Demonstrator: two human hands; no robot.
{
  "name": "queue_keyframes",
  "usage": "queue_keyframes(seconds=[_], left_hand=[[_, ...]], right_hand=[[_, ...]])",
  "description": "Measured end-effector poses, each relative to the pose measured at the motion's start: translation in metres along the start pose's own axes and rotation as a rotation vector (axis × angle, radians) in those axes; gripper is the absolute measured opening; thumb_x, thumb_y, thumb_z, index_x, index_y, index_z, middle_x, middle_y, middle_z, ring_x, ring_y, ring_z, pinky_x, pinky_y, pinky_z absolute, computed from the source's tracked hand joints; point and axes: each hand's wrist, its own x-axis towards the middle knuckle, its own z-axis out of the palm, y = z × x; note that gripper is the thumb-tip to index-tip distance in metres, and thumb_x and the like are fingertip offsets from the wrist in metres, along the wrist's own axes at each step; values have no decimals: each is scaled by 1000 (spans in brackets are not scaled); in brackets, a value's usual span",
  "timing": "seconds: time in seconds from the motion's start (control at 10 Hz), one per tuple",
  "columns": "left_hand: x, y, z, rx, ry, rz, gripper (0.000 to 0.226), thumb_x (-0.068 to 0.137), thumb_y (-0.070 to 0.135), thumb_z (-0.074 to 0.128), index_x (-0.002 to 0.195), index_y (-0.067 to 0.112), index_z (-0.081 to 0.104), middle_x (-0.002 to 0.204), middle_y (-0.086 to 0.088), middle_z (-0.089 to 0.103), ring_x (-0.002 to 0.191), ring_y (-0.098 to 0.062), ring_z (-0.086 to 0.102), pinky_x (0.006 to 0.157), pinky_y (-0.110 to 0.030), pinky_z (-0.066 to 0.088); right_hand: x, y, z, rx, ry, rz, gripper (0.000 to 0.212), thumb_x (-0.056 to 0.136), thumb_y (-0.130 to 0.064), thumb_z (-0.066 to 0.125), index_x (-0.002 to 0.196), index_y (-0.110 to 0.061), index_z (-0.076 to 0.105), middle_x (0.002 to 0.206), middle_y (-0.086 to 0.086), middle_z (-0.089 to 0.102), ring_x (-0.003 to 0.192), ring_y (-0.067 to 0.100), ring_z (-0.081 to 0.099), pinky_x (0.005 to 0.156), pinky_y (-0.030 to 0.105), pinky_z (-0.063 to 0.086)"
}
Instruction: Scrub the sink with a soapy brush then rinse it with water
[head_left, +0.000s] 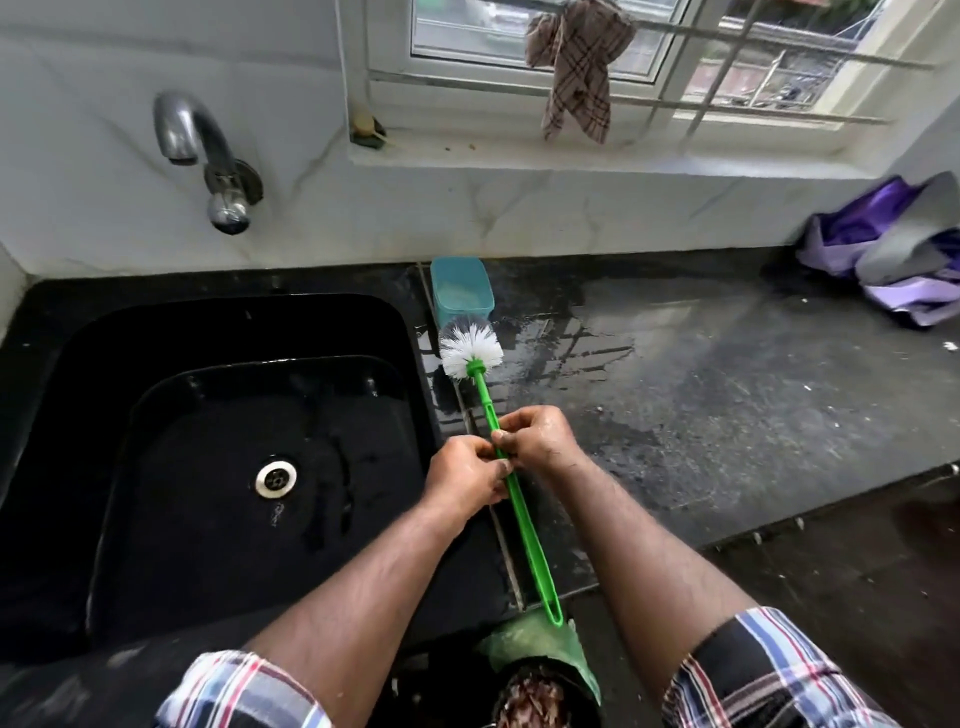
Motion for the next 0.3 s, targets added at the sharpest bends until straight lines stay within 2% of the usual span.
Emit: queue_keyframes(seconds=[0.2,0.3], left_hand=[[20,-14,-1,165,17,34,14,70,31,67,81,28,74,68,-1,74,67,-20,74,72,-40,62],[20,-5,-4,294,109,87,24,81,31,65,102,27,74,90,3,76,85,-16,73,84,-33,59]], right_hand=[[14,12,-1,-69,-2,-16,13,64,-29,82,73,-22,74,68,0,74,70,21,73,73,46,61],[9,3,-6,-196,45,-72,18,69,-34,83,80,-23,75,71,-3,73,70,13,71,73,34,60]])
